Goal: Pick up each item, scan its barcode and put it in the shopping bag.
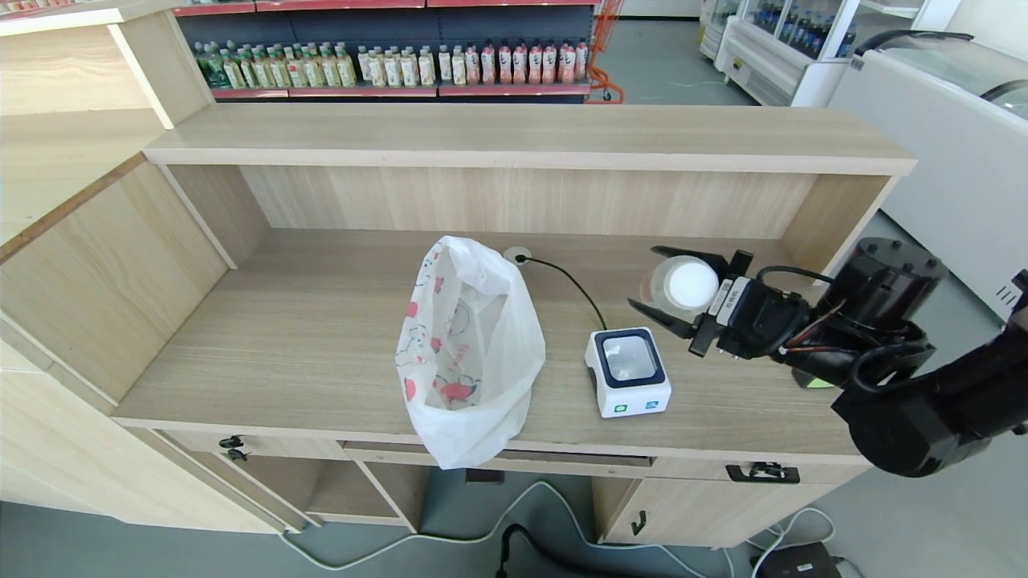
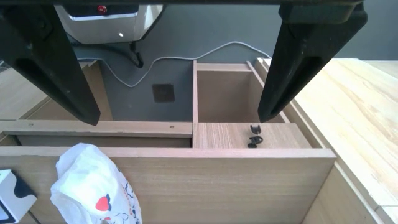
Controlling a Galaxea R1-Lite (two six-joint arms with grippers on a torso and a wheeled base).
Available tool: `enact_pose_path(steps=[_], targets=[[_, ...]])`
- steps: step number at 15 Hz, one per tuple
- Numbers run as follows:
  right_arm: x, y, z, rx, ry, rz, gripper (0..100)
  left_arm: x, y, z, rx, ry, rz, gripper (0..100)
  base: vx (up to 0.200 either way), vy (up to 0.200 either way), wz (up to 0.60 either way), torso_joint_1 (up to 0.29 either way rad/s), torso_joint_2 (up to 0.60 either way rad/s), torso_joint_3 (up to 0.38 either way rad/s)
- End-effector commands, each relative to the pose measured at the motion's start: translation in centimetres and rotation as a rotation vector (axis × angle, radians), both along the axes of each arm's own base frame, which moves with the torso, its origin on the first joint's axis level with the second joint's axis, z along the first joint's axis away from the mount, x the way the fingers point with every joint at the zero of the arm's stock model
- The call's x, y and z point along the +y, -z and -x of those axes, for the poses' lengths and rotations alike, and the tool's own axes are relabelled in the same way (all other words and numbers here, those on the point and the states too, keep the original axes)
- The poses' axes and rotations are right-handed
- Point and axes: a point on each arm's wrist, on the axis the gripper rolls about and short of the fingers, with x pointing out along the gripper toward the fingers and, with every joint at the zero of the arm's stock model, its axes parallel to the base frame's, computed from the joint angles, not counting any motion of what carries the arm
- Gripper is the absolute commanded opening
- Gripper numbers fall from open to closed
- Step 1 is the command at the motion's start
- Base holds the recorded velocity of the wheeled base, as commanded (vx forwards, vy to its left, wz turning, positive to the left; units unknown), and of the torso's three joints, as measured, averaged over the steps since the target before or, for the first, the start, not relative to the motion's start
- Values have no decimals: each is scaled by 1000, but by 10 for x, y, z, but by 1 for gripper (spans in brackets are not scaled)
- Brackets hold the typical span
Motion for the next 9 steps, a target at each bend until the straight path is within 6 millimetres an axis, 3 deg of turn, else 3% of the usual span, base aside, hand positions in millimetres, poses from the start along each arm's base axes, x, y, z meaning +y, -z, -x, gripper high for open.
enact_pose_path(steps=[1,9], targets=[[5,16,-14,16,-21,7,0,0,0,0,0,1,2,100,0,0,0,0,0,0],[2,34,-25,36,-8,-12,0,0,0,0,0,1,0,100,0,0,0,0,0,0]])
